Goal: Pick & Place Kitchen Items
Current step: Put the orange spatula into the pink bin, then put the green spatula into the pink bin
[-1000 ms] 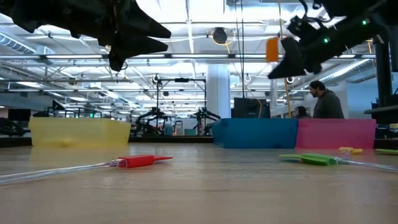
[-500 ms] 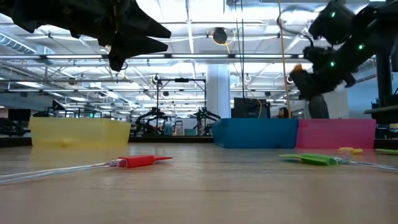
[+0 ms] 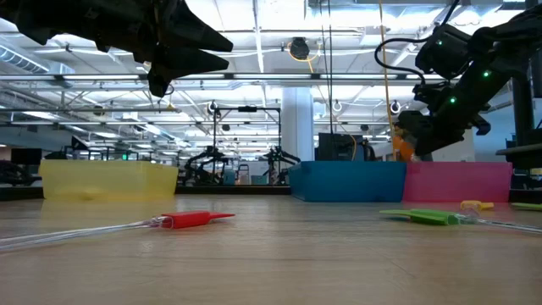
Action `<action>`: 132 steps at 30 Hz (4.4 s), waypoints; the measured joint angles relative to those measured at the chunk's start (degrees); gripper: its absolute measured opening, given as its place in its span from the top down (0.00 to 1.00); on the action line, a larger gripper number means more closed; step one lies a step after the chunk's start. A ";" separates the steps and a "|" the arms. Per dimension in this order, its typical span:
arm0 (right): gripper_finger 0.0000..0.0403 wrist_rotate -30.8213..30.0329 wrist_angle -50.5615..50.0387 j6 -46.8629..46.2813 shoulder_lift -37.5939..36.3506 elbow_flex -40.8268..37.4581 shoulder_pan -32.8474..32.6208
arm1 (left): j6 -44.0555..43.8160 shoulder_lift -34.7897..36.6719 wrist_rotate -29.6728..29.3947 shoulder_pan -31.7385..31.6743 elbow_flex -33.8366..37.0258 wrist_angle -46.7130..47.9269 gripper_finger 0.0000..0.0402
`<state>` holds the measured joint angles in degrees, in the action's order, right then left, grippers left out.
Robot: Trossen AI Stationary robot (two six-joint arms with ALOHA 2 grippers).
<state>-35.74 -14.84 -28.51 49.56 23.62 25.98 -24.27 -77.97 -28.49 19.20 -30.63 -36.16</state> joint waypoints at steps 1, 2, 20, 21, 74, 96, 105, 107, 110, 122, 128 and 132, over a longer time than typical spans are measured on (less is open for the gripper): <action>0.85 0.01 -0.01 0.74 0.00 0.00 -0.01 | 0.00 0.00 0.00 0.02 0.00 0.00 0.64; 0.84 -0.04 -0.01 1.37 0.00 0.00 -0.01 | 0.00 0.00 0.00 0.00 0.00 0.00 0.64; 0.63 4.17 10.95 6.64 0.00 0.09 -4.12 | 0.02 0.00 0.00 0.00 0.00 -0.02 0.64; 0.63 4.98 11.65 7.02 0.00 0.11 -4.81 | 0.02 0.00 0.00 0.00 0.00 -0.03 0.64; 0.65 16.23 -1.46 -9.81 0.02 1.73 -54.23 | 0.02 0.00 -0.09 -0.45 0.00 0.32 0.64; 0.63 22.07 -27.89 -34.40 -0.39 -0.45 -54.10 | 2.08 -0.02 -0.59 -4.17 0.02 -0.81 0.64; 0.56 21.22 -25.73 -35.37 -0.44 -3.30 -54.10 | 2.01 -0.02 0.46 -4.17 0.02 -0.74 0.64; 0.54 20.03 -25.61 -35.69 -0.44 -3.39 -54.10 | 1.90 -0.02 0.46 -4.17 0.02 -0.74 0.64; 0.50 19.09 -25.23 -35.77 -0.41 -3.40 -54.10 | 1.90 -0.02 0.46 -4.17 0.02 -0.74 0.64; 0.58 19.47 -25.25 -35.30 -0.39 -3.48 -54.10 | 1.84 -0.02 0.46 -4.17 0.02 -0.31 0.64; 0.77 19.47 -25.53 -35.26 -0.37 -3.52 -54.10 | 1.24 -0.02 0.50 -4.17 0.02 1.00 0.64; 0.90 20.88 -25.04 -33.97 -0.37 -3.52 -54.10 | 0.96 -0.02 0.52 -4.17 0.02 1.36 0.64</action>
<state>-14.86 -39.89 -62.48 49.19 20.10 -28.12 -23.31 -78.00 -27.97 15.03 -30.61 -34.81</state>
